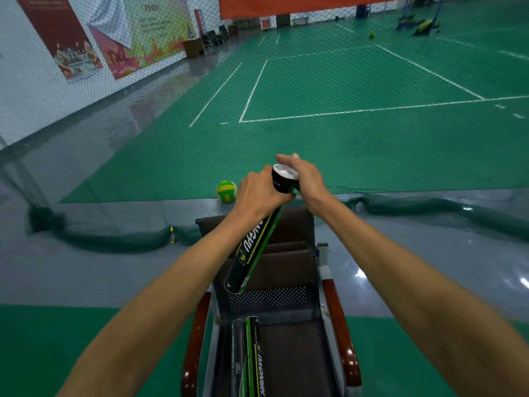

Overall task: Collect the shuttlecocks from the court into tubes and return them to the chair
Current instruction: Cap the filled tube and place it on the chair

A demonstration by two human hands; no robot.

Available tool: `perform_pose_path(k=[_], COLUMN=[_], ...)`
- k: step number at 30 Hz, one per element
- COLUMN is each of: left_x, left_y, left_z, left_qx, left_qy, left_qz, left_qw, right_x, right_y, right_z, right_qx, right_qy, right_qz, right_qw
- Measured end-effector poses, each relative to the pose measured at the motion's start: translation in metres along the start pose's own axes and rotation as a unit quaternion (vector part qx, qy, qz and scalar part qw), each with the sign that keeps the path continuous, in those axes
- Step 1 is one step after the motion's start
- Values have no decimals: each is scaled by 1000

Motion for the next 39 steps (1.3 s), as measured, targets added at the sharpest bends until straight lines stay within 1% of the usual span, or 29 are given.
perform_pose_path(k=[2,4,5,6,8,10,14,18,22,26,31,34,37,39], left_x=[4,6,6,7,3,1,4,6,2,3,3,8,11,8], left_y=[0,0,0,0,0,2,7,5,5,4,7,7,5,6], left_z=[-2,-5,-5,-4,1,7,6,0,-7,-16,-23,-25,-25,-23], left_qx=[13,26,30,30,19,13,25,11,26,41,58,59,63,59], left_qy=[17,43,58,71,98,111,119,102,106,112,139,134,119,126], left_qz=[8,12,13,11,0,-8,18,38,36,36,28,24,14,3], left_qw=[1000,999,998,997,995,994,992,994,993,992,988,989,991,990], right_x=[3,13,19,23,27,32,32,33,24,17,8,10,12,12], right_y=[-4,-4,-2,3,10,17,14,11,12,12,9,13,15,14], right_z=[-7,-9,-4,3,19,24,25,25,25,22,21,30,42,43], right_qx=[45,101,105,84,12,-17,-2,17,48,82,84,84,57,51], right_qy=[-90,-192,-233,-250,-250,-253,-274,-284,-251,-233,-200,-231,-292,-294], right_qz=[10,65,105,150,225,263,234,213,204,176,160,182,200,214], right_qw=[995,974,961,953,942,931,933,935,945,953,963,952,934,930])
Point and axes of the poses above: each hand's wrist, its own y-axis away from the middle knuckle, its own z-axis out of the palm, x = y × z, the point moved 8 cm from there along -y, towards the middle knuckle, and after that the axes turned 12 degrees about -x, right-handed, at the moved point
